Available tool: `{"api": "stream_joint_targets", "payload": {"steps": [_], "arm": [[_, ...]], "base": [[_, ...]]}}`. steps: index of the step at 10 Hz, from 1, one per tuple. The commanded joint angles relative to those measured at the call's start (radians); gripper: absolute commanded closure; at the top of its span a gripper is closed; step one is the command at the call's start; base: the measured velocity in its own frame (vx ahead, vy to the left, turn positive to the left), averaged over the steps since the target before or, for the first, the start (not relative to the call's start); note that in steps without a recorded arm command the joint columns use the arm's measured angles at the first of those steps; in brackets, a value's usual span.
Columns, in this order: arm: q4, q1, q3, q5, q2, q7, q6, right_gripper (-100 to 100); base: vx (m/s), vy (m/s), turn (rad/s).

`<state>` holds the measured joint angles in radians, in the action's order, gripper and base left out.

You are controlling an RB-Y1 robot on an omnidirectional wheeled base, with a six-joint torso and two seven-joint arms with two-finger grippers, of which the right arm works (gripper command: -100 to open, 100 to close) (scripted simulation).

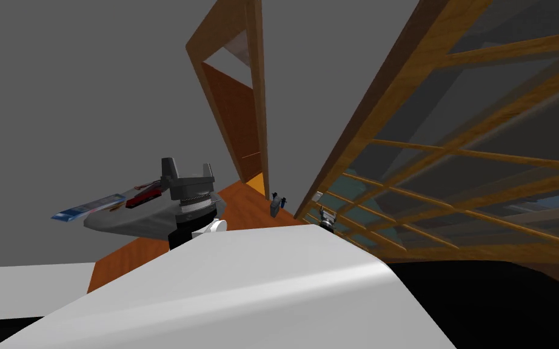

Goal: Pull the door open

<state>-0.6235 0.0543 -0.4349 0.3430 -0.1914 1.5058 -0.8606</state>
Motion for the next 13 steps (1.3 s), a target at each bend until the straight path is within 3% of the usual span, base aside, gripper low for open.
{"api": "stream_joint_targets", "payload": {"steps": [1,4,5,6,11,13], "arm": [[0.020,-0.021,0.004,-0.002,-0.005,0.007,-0.012,-100],[0.013,-0.048,0.013,-0.006,-0.003,0.010,-0.013,-100],[0.034,-0.051,0.011,-0.005,-0.005,0.010,-0.021,-100],[0.034,-0.051,0.011,-0.005,-0.005,0.010,-0.021,100],[0.034,-0.051,0.011,-0.005,-0.005,0.010,-0.021,100],[0.040,-0.037,0.009,-0.004,-0.004,0.011,-0.020,100]], "base": [[0.208,-0.020,0.117],[0.211,-0.038,0.110],[0.067,-0.006,-0.041],[-0.022,0.007,0.034],[-0.008,0.003,0.008],[-0.130,0.029,-0.018]]}}
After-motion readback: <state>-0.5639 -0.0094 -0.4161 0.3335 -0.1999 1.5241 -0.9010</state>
